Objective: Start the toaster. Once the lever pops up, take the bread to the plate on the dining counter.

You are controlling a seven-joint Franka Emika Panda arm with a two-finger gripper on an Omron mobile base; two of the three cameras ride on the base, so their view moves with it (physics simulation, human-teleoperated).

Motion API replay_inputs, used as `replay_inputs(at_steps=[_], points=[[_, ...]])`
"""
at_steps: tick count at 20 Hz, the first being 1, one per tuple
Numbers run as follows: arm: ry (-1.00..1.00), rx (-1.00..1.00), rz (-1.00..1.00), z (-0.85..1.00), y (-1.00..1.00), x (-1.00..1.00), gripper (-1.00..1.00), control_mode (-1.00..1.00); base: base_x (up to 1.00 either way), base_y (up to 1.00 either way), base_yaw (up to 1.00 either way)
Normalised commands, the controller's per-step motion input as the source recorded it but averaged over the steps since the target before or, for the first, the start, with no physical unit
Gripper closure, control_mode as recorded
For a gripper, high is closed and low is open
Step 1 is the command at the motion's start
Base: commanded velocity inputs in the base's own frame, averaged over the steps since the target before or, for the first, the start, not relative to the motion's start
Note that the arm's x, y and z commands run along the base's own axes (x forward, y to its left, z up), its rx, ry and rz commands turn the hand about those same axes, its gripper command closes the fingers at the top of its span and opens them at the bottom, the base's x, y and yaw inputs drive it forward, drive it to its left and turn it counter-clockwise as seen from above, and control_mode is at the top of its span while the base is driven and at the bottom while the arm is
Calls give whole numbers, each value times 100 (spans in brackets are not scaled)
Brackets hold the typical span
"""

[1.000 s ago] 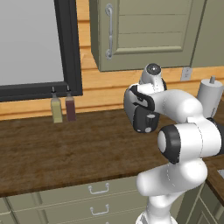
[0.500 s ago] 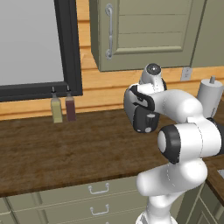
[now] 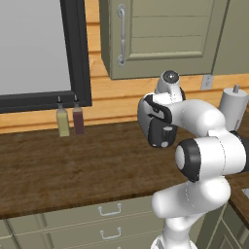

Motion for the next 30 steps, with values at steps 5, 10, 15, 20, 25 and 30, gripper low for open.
replay_inputs(at_steps=[5,10,15,20,25,30], points=[[0,0,0,0,0,0,-100,-100,0,0,0],[0,0,0,0,0,0,-100,-100,0,0,0],[0,0,0,-6,0,0,-100,-100,0,0,0],[0,0,0,-20,0,0,-100,-100,0,0,0],[0,0,0,-19,0,0,-100,-100,0,0,0],[0,0,0,-8,-1,0,-100,-100,0,0,0]])
